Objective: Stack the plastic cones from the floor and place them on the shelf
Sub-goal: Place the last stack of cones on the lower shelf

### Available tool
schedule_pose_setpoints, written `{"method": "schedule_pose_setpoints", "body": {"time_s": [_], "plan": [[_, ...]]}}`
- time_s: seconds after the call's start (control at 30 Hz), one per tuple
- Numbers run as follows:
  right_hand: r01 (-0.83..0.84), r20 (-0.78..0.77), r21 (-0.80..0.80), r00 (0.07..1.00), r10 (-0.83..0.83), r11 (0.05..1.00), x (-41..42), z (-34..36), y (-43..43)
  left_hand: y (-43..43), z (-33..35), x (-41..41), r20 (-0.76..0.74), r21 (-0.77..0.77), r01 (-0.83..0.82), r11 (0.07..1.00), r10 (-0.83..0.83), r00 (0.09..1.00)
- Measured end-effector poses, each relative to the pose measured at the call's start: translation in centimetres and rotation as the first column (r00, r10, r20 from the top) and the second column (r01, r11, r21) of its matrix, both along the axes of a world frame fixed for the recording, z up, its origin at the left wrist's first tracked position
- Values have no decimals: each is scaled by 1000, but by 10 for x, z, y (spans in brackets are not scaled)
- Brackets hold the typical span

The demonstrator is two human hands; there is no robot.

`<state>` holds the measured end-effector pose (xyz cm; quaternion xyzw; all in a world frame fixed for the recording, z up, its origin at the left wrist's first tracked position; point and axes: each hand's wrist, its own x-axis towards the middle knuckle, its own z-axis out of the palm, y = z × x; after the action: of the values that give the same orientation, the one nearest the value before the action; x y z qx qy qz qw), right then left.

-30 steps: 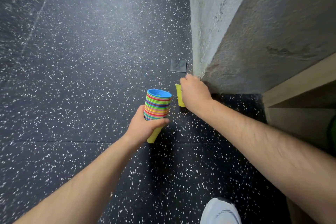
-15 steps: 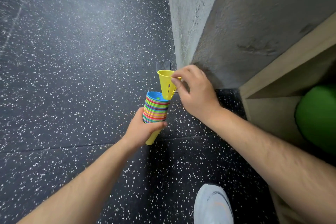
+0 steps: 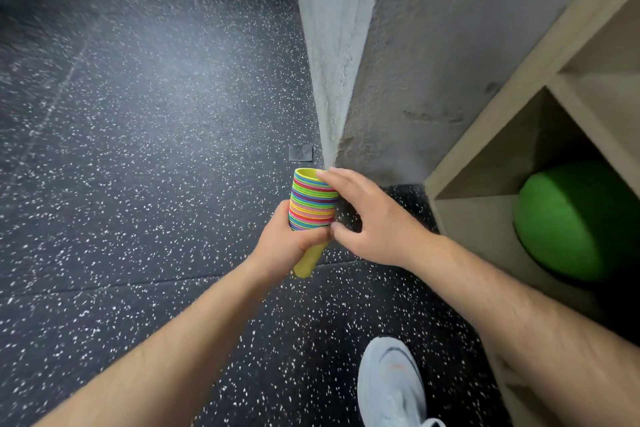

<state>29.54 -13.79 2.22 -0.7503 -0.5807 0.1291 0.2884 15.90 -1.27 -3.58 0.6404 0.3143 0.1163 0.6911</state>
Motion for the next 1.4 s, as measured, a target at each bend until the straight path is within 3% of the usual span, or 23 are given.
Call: {"method": "schedule_pose_setpoints", "body": {"time_s": [0.23,0.47,0.63,0.9,1.1,1.27,1.4], "plan": [[23,161,66,986,-33,998,-12,128,-33,-9,135,-6,135,181,27,983,-52,989],[57,339,271,928,-151,961,-33,283,-76,-37,303,-30,297,356,111,928,-225,928],[46,301,451,932,-200,891,-59,360,-92,-46,394,-64,380,479,-32,877,-175,908],[124,103,600,968,-230,790,-54,370,-57,-32,428,-72,499,452,-195,870,-65,864],[212,28,637,954,-297,741,-8,361,-21,26,416,-23,495,432,-115,894,-129,859],[261,55,722,901,-429,641,41,372,17,64,428,25,577,430,-151,890,-142,804],[350,22,730,846,-532,587,75,405,13,59,491,66,634,515,-265,815,-154,758]]}}
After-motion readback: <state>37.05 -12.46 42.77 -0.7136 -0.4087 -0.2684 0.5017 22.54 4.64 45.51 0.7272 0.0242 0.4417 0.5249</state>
